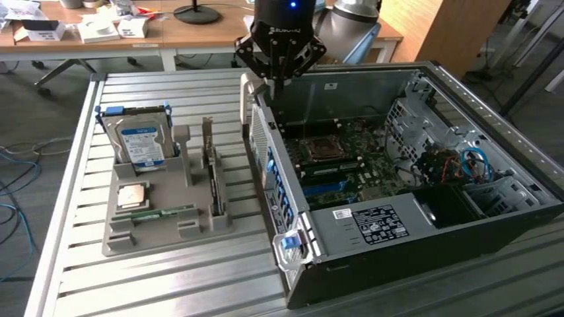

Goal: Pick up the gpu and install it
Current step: 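Reach for the gpu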

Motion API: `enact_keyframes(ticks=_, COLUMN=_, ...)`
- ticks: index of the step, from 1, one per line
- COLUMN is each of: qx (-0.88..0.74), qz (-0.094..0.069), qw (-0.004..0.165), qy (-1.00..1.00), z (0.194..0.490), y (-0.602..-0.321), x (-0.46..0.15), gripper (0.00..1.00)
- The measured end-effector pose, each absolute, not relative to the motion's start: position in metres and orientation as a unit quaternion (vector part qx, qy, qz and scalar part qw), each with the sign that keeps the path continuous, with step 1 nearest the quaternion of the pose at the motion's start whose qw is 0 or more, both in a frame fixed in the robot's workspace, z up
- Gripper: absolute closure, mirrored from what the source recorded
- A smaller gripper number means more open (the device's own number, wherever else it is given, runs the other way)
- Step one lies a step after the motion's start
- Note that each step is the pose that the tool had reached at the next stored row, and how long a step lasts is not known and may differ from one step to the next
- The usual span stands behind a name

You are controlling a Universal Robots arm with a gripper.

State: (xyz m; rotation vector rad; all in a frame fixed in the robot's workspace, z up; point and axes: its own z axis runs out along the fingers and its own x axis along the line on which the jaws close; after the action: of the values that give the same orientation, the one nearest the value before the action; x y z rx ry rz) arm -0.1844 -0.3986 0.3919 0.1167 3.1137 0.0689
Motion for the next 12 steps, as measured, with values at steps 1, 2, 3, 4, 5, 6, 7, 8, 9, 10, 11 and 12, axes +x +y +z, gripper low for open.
enact_keyframes(ticks=1, qx=0.037, qz=0.022, qw=0.012, qy=0.999, z=0.392, y=-0.399, x=-0.186, gripper=0.89)
enact_keyframes(ticks=2, qx=0.037, qz=0.022, qw=0.013, qy=0.999, z=0.392, y=-0.399, x=-0.188, gripper=0.89)
enact_keyframes(ticks=3, qx=0.037, qz=0.022, qw=0.013, qy=0.999, z=0.392, y=-0.399, x=-0.19, gripper=0.89)
enact_keyframes(ticks=4, qx=0.037, qz=0.022, qw=0.012, qy=0.999, z=0.392, y=-0.399, x=-0.192, gripper=0.89)
enact_keyframes(ticks=5, qx=0.037, qz=0.022, qw=0.012, qy=0.999, z=0.392, y=-0.399, x=-0.194, gripper=0.89)
enact_keyframes(ticks=6, qx=0.037, qz=0.022, qw=0.013, qy=0.999, z=0.392, y=-0.399, x=-0.196, gripper=0.89)
enact_keyframes(ticks=7, qx=0.037, qz=0.022, qw=0.012, qy=0.999, z=0.392, y=-0.399, x=-0.198, gripper=0.89)
enact_keyframes(ticks=8, qx=0.037, qz=0.022, qw=0.012, qy=0.999, z=0.391, y=-0.399, x=-0.201, gripper=0.89)
enact_keyframes(ticks=9, qx=0.037, qz=0.022, qw=0.013, qy=0.999, z=0.391, y=-0.399, x=-0.203, gripper=0.89)
enact_keyframes(ticks=10, qx=0.037, qz=0.022, qw=0.012, qy=0.999, z=0.391, y=-0.399, x=-0.205, gripper=0.89)
enact_keyframes(ticks=11, qx=0.037, qz=0.022, qw=0.012, qy=0.999, z=0.391, y=-0.399, x=-0.207, gripper=0.89)
enact_keyframes(ticks=12, qx=0.037, qz=0.022, qw=0.012, qy=0.999, z=0.391, y=-0.399, x=-0.21, gripper=0.89)
